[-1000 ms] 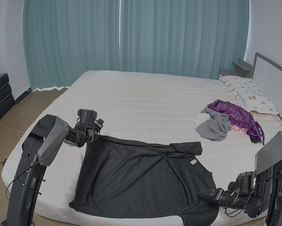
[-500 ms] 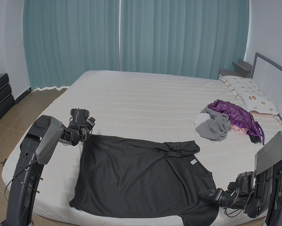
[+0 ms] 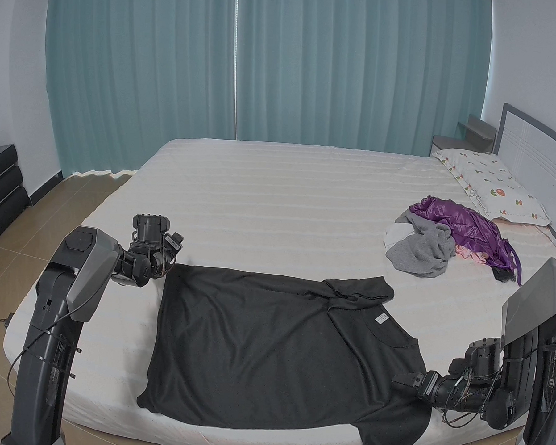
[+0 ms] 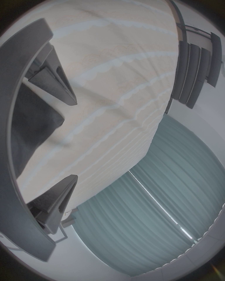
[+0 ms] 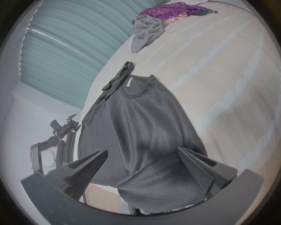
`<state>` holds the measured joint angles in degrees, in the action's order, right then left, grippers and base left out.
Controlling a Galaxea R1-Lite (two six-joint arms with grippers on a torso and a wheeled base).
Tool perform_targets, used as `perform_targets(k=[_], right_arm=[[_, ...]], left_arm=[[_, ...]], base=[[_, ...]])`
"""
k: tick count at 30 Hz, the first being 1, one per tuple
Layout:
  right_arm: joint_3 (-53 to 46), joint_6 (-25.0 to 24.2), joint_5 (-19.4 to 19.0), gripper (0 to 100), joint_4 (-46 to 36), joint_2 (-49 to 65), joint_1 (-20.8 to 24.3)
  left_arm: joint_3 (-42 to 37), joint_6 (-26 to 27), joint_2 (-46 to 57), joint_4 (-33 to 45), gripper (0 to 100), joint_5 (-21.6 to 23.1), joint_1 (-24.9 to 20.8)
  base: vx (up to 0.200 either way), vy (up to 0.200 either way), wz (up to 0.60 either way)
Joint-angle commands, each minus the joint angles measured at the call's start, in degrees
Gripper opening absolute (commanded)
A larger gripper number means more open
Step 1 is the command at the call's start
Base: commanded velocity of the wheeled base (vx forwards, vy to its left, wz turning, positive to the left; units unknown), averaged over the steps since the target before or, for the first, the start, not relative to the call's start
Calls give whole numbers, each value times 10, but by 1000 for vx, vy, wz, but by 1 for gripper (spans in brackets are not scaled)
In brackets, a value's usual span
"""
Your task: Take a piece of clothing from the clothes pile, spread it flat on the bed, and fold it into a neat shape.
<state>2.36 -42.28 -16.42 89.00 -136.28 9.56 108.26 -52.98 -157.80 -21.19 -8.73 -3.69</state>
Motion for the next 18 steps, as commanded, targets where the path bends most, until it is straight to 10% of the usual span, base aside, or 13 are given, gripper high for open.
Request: perform_targets(k=[1, 6, 7, 18], right_arm=[[0, 0, 0, 100, 8, 0, 0], [0, 0, 0, 100, 7, 0, 0], [0, 0, 0, 100, 7, 0, 0], [3, 0, 0, 100, 8, 0, 0]], left_arm=[[-4, 9, -8, 5, 100, 2, -4], [-4, 22, -14, 22, 100, 13, -6], [-4, 23, -14, 25, 0, 13, -5], [10, 24, -19, 33, 0, 6, -6]], base=[[0, 0, 0], [0, 0, 0], [0, 0, 0], [0, 0, 0]])
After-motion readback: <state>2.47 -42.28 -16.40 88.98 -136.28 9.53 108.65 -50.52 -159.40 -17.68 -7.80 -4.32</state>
